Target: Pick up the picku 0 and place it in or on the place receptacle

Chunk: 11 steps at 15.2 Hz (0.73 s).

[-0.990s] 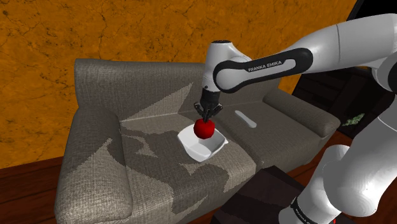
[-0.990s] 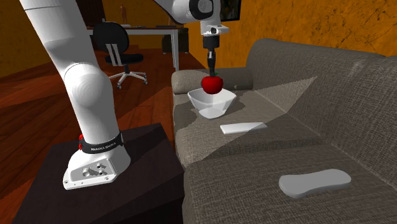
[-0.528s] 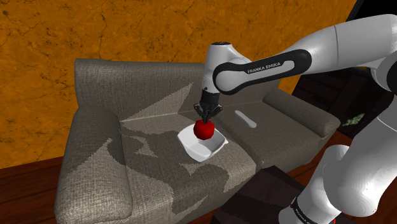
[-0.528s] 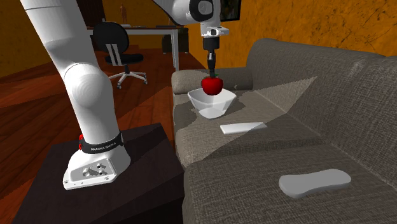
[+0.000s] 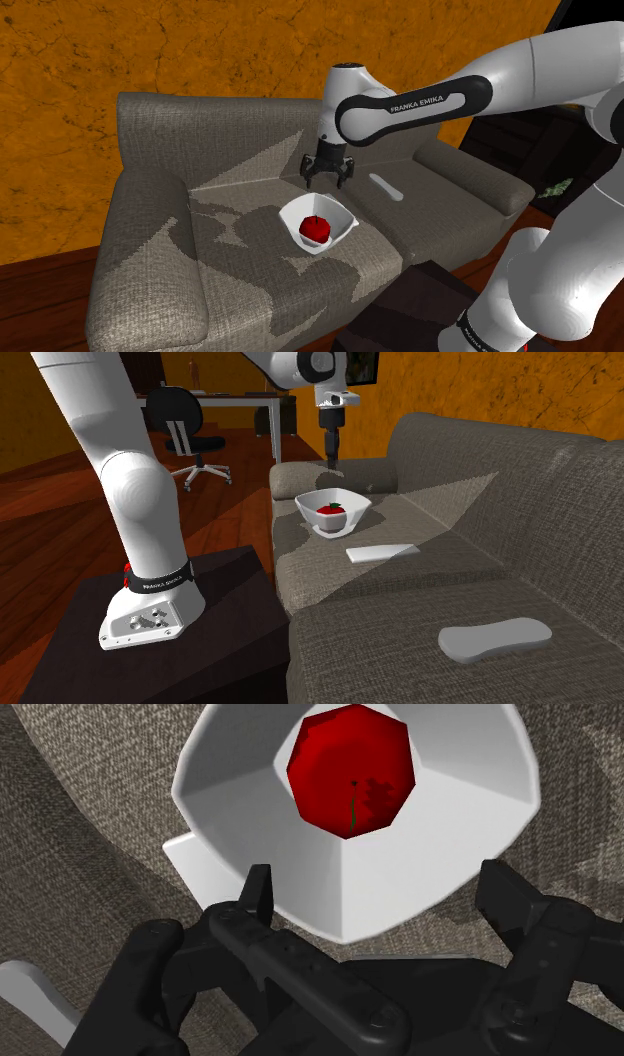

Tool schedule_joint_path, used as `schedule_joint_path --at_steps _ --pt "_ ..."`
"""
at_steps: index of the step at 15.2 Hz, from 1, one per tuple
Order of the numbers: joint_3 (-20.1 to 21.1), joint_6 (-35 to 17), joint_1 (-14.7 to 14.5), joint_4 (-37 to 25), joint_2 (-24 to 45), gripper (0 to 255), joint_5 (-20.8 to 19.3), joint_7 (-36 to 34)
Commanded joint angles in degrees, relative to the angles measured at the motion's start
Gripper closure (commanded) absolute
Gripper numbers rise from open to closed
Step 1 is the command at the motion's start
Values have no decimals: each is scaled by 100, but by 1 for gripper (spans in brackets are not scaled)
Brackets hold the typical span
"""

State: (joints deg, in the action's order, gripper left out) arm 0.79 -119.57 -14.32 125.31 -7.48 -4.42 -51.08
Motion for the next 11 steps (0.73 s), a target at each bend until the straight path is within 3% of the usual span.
schedule_joint_path --at_steps 1,3,11 --pt "9 298 -9 -206 -90 0 14 8" --pt "20 641 -19 -456 -182 0 29 16" --pt "20 641 -19 -456 -182 0 29 16"
